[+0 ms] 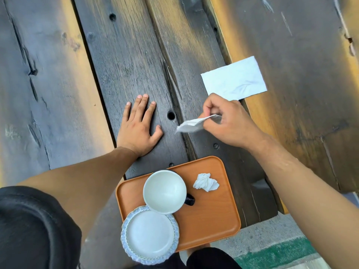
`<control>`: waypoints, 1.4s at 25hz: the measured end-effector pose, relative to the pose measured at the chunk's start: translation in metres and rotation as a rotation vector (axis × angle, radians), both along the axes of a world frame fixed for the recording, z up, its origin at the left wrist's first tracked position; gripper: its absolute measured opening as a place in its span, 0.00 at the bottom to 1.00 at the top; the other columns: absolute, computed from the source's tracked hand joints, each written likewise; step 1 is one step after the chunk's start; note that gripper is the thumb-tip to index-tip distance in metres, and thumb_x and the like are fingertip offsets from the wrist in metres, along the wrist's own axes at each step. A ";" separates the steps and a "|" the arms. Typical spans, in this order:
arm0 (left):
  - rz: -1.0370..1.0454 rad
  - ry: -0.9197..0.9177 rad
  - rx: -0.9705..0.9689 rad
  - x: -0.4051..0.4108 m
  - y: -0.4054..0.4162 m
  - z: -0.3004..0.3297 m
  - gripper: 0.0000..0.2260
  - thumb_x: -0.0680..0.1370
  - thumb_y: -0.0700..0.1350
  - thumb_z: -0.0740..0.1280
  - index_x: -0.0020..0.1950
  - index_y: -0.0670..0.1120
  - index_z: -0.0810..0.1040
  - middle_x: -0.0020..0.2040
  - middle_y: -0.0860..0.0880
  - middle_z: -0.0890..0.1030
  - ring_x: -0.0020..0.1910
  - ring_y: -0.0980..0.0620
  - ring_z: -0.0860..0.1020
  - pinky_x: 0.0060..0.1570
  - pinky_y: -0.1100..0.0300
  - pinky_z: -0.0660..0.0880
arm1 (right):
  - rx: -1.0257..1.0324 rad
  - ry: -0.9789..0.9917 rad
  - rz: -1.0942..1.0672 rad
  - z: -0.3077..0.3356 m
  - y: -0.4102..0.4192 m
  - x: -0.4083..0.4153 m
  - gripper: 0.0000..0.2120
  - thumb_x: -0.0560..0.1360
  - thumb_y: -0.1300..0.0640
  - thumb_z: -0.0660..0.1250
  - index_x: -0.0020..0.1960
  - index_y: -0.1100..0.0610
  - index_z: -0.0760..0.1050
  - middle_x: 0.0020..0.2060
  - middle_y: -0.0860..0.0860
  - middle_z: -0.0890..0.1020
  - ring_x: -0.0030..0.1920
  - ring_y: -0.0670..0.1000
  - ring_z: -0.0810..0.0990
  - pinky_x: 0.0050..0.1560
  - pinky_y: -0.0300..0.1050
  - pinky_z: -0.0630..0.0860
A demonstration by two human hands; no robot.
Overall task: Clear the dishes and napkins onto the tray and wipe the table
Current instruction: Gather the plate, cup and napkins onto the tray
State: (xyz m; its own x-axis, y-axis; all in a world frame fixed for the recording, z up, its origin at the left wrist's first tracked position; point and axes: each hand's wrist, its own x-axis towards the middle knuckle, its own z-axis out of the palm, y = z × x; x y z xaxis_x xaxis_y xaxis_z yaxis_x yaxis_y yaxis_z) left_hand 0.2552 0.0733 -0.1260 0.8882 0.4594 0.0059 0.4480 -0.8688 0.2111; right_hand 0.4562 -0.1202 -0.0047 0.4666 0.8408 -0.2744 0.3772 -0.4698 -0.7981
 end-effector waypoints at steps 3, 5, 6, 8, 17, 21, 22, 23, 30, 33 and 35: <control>0.001 0.001 -0.008 0.000 0.000 0.000 0.33 0.78 0.57 0.59 0.81 0.43 0.65 0.83 0.39 0.61 0.83 0.40 0.58 0.81 0.38 0.52 | -0.034 0.123 -0.031 0.015 -0.029 -0.006 0.08 0.73 0.64 0.69 0.45 0.52 0.76 0.33 0.53 0.82 0.33 0.51 0.78 0.35 0.45 0.73; 0.003 0.003 -0.013 -0.001 -0.001 0.000 0.33 0.78 0.57 0.59 0.81 0.43 0.65 0.83 0.39 0.61 0.83 0.40 0.58 0.81 0.38 0.51 | -0.109 0.207 -0.028 0.018 -0.053 -0.016 0.09 0.75 0.62 0.71 0.49 0.49 0.78 0.39 0.48 0.86 0.38 0.48 0.83 0.37 0.44 0.76; 0.005 0.003 -0.016 -0.001 -0.001 0.000 0.33 0.78 0.57 0.59 0.81 0.43 0.64 0.83 0.39 0.61 0.83 0.40 0.58 0.81 0.39 0.51 | -0.137 0.250 -0.034 0.019 -0.065 -0.023 0.09 0.76 0.62 0.72 0.51 0.49 0.78 0.42 0.45 0.86 0.41 0.46 0.84 0.39 0.43 0.77; 0.008 0.006 -0.020 0.000 -0.001 0.000 0.34 0.78 0.57 0.59 0.81 0.43 0.64 0.83 0.39 0.61 0.83 0.40 0.58 0.81 0.39 0.50 | -0.177 0.350 -0.061 0.017 -0.088 -0.039 0.11 0.77 0.64 0.71 0.53 0.49 0.79 0.45 0.41 0.87 0.44 0.43 0.86 0.39 0.38 0.79; 0.024 0.016 -0.040 -0.001 -0.003 0.004 0.33 0.78 0.57 0.59 0.81 0.43 0.65 0.83 0.40 0.60 0.83 0.41 0.56 0.82 0.41 0.49 | -0.461 0.498 0.236 -0.007 -0.137 -0.113 0.06 0.80 0.54 0.69 0.55 0.47 0.81 0.50 0.42 0.86 0.49 0.41 0.84 0.45 0.41 0.79; 0.031 0.000 -0.044 -0.003 -0.003 0.005 0.33 0.78 0.57 0.59 0.80 0.44 0.65 0.83 0.40 0.60 0.83 0.42 0.57 0.82 0.41 0.49 | -0.482 0.218 0.404 -0.027 -0.131 -0.134 0.07 0.81 0.48 0.65 0.58 0.45 0.79 0.53 0.41 0.83 0.54 0.42 0.79 0.48 0.44 0.76; 0.033 -0.005 -0.040 -0.003 -0.003 0.005 0.33 0.78 0.57 0.59 0.80 0.44 0.66 0.83 0.41 0.60 0.83 0.42 0.57 0.82 0.41 0.49 | -0.477 0.154 0.437 -0.030 -0.129 -0.136 0.08 0.81 0.48 0.64 0.58 0.45 0.78 0.54 0.42 0.83 0.54 0.44 0.78 0.49 0.45 0.76; 0.034 -0.007 -0.038 -0.003 -0.004 0.005 0.33 0.78 0.57 0.59 0.80 0.44 0.66 0.83 0.41 0.60 0.83 0.42 0.57 0.82 0.41 0.49 | -0.472 0.086 0.472 -0.031 -0.127 -0.136 0.09 0.81 0.48 0.64 0.59 0.46 0.78 0.54 0.44 0.83 0.55 0.46 0.79 0.50 0.47 0.77; 0.044 -0.022 -0.033 -0.001 -0.005 0.005 0.33 0.77 0.57 0.59 0.80 0.44 0.66 0.83 0.41 0.60 0.83 0.43 0.56 0.82 0.42 0.49 | -0.335 -0.226 0.407 -0.025 -0.140 -0.143 0.17 0.80 0.49 0.66 0.68 0.48 0.75 0.62 0.46 0.80 0.64 0.50 0.76 0.65 0.45 0.70; 0.042 -0.020 -0.036 0.000 -0.005 0.006 0.33 0.77 0.57 0.60 0.80 0.44 0.66 0.83 0.41 0.60 0.83 0.43 0.56 0.82 0.42 0.48 | -0.204 -0.337 0.179 -0.027 -0.157 -0.148 0.11 0.77 0.57 0.71 0.59 0.52 0.79 0.54 0.47 0.80 0.56 0.49 0.76 0.58 0.44 0.74; 0.042 -0.019 -0.039 -0.001 -0.005 0.007 0.33 0.77 0.57 0.59 0.80 0.44 0.66 0.83 0.41 0.60 0.83 0.43 0.57 0.82 0.42 0.48 | -0.232 -0.354 0.092 -0.033 -0.165 -0.159 0.10 0.75 0.58 0.72 0.56 0.53 0.80 0.49 0.47 0.77 0.51 0.48 0.76 0.48 0.43 0.77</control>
